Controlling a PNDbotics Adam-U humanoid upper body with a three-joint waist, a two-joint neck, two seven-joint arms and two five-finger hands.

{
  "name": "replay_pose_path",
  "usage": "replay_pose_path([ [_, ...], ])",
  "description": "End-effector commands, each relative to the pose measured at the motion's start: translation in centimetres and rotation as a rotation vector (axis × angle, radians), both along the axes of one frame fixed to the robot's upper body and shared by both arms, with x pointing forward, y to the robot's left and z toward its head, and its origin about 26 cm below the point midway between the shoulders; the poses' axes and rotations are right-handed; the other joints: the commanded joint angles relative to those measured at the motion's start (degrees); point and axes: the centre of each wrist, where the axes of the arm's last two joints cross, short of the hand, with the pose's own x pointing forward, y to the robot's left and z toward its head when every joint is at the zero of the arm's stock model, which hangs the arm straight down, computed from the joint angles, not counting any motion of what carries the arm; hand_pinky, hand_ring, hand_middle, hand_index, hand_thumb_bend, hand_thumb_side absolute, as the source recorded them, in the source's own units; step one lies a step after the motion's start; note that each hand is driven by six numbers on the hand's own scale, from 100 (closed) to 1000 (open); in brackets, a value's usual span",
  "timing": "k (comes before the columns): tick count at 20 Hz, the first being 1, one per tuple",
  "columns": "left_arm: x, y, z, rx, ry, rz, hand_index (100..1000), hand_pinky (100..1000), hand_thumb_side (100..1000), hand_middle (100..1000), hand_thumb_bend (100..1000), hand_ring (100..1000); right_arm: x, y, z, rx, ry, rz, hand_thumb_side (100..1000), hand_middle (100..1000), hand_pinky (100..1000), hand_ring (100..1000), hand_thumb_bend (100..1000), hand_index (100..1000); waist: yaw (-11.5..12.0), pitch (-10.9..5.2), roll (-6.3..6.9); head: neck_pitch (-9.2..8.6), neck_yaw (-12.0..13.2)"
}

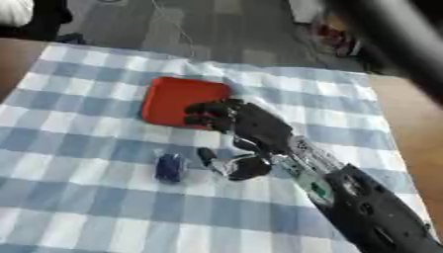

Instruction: Pick up objects on the table and place them in the box.

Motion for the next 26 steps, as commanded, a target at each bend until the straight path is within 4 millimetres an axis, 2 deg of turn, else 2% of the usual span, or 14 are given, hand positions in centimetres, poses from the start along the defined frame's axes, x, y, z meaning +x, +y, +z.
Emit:
replay_pose_path([
  [1,-0.3,-0.1,0.7,0.002,-0.030,-0.009,874,840,1000,1000,300,851,0.3,0.4,0.7,-0.004,-0.027,-0.001,1000,852,680,771,144,904,-0.1,-1.00,0.45,-0.84,-0.3],
  [7,-0.3,-0.1,0.7,0.002,-0.034,-0.013,875,841,1000,1000,299,851,0.7,1.6,0.4,-0.010,-0.031,-0.008,1000,848,667,766,217,900,0.0,-0.93,0.53,-0.91,-0.6],
  [16,-0.3,-0.2,0.9,-0.003,-0.047,-0.017,874,840,1000,1000,303,846,1.6,2.6,-0.5,-0.022,-0.015,-0.021,1000,847,670,764,224,901,0.3,-0.70,0.55,-1.30,-0.7],
  [26,-0.2,-0.5,1.3,-0.020,-0.060,-0.034,874,837,1000,1000,302,844,2.8,2.6,-0.5,-0.065,-0.026,-0.073,1000,861,704,781,241,912,1.4,0.58,0.82,-3.42,-1.6],
])
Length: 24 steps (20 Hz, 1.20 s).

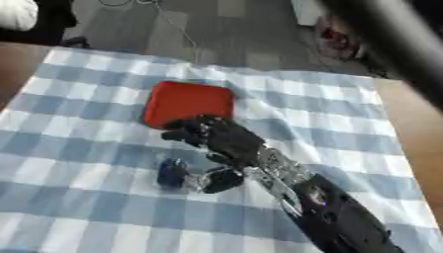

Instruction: Pick up objects on the table and place them in the box.

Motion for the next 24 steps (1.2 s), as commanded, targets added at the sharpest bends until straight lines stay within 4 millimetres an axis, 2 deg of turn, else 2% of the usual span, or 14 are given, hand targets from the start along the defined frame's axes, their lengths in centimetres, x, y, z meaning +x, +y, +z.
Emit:
replay_pose_path([
  [1,-0.3,-0.1,0.9,-0.008,-0.036,-0.012,875,836,1000,1000,302,845,0.4,0.0,1.0,-0.010,-0.035,-0.014,1000,865,702,781,249,914,0.2,-0.62,0.47,-1.47,-1.1],
  [6,-0.3,-0.2,1.0,-0.011,-0.041,-0.018,875,836,1000,1000,302,846,0.7,0.1,0.5,-0.020,-0.032,-0.018,1000,870,693,777,280,916,0.7,-0.09,0.43,-2.01,-1.6],
  [7,-0.3,-0.2,1.1,-0.012,-0.042,-0.018,874,835,1000,1000,303,846,0.8,0.0,0.4,-0.031,-0.028,-0.017,1000,885,709,789,368,927,0.7,-0.05,0.40,-2.07,-1.7],
  [8,-0.3,-0.2,1.1,-0.012,-0.043,-0.019,874,835,1000,1000,302,846,0.9,0.0,0.4,-0.045,-0.026,-0.015,1000,885,709,789,361,926,0.7,-0.04,0.38,-2.12,-1.8],
  [9,-0.3,-0.2,1.1,-0.011,-0.044,-0.019,874,835,1000,1000,303,845,0.9,-0.1,0.4,-0.049,-0.026,-0.013,1000,874,691,779,449,920,0.8,-0.04,0.34,-2.15,-1.9],
  [10,-0.3,-0.2,1.1,-0.011,-0.044,-0.019,874,835,1000,1000,303,845,1.0,-0.1,0.4,-0.048,-0.026,-0.011,1000,875,694,781,435,920,0.8,-0.05,0.32,-2.17,-1.9],
  [11,-0.3,-0.2,1.1,-0.010,-0.045,-0.020,874,835,1000,1000,302,845,1.0,-0.1,0.4,-0.045,-0.027,-0.008,1000,869,683,774,498,917,0.8,-0.06,0.32,-2.19,-2.0],
  [13,-0.3,-0.2,1.1,-0.009,-0.045,-0.021,873,835,1000,1000,302,844,1.2,0.0,0.3,-0.040,-0.031,-0.002,1000,865,675,770,528,914,0.7,-0.08,0.37,-2.10,-2.0],
  [19,-0.3,-0.3,1.1,-0.008,-0.045,-0.022,874,835,1000,1000,301,843,1.6,0.5,-0.5,-0.038,-0.035,0.014,1000,865,676,770,528,916,0.6,-0.09,0.52,-2.31,-2.1],
  [24,-0.3,-0.3,1.2,-0.009,-0.049,-0.027,874,834,1000,1000,301,842,1.9,0.7,-0.9,-0.057,-0.037,0.007,1000,871,690,775,481,920,0.8,0.05,0.52,-2.67,-2.2],
])
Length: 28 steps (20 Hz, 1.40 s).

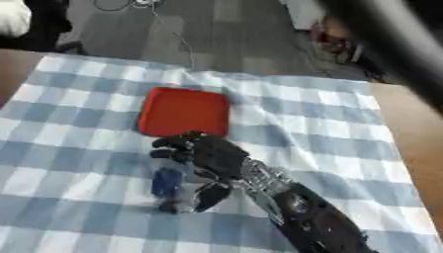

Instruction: Pick up objects on the table and place them in the box.

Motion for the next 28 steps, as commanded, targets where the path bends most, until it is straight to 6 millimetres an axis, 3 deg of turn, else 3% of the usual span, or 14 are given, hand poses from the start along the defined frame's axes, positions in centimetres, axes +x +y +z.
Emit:
replay_pose_path([
  [1,-0.3,0.0,0.8,-0.003,-0.034,-0.010,874,834,1000,1000,301,842,0.4,0.1,1.0,-0.009,-0.038,-0.004,1000,871,690,775,470,920,0.2,-0.76,0.46,-1.31,-0.7],
  [28,-0.3,-0.6,1.3,-0.012,-0.059,-0.043,875,831,1000,1000,303,840,2.3,-0.1,0.9,-0.081,-0.110,-0.078,1000,870,541,746,370,916,1.6,0.22,0.12,-2.32,-1.7],
])
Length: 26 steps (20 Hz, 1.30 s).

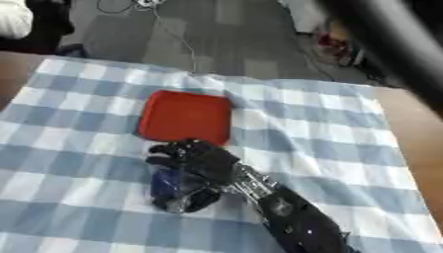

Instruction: Pick up objects on the table and place them in the box.

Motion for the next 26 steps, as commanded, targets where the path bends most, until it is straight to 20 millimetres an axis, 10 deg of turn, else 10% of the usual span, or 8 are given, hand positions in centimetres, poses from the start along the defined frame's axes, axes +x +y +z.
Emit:
replay_pose_path([
  [1,-0.31,-0.10,0.79,0.001,-0.034,-0.011,875,831,1000,1000,303,840,0.32,0.03,1.08,-0.001,-0.037,0.003,1000,871,548,748,369,916,0.1,-0.85,0.21,-0.92,-0.7],
  [12,-0.31,-0.12,0.82,0.004,-0.036,-0.013,875,824,1000,1000,303,839,0.13,0.57,0.21,0.010,-0.050,0.036,1000,747,161,584,345,867,0.0,-0.95,0.17,-0.85,-0.2],
  [19,-0.32,-0.11,0.82,0.006,-0.036,-0.013,875,820,1000,1000,304,839,0.09,0.65,0.50,0.023,-0.107,0.046,1000,728,251,605,287,824,0.0,-1.05,0.11,-0.67,0.1],
  [26,-0.32,-0.13,0.85,0.008,-0.037,-0.013,875,814,1000,1000,304,839,-0.40,0.17,0.49,0.118,-0.182,0.086,1000,398,100,294,215,525,0.0,-1.08,0.04,-0.63,0.2],
])
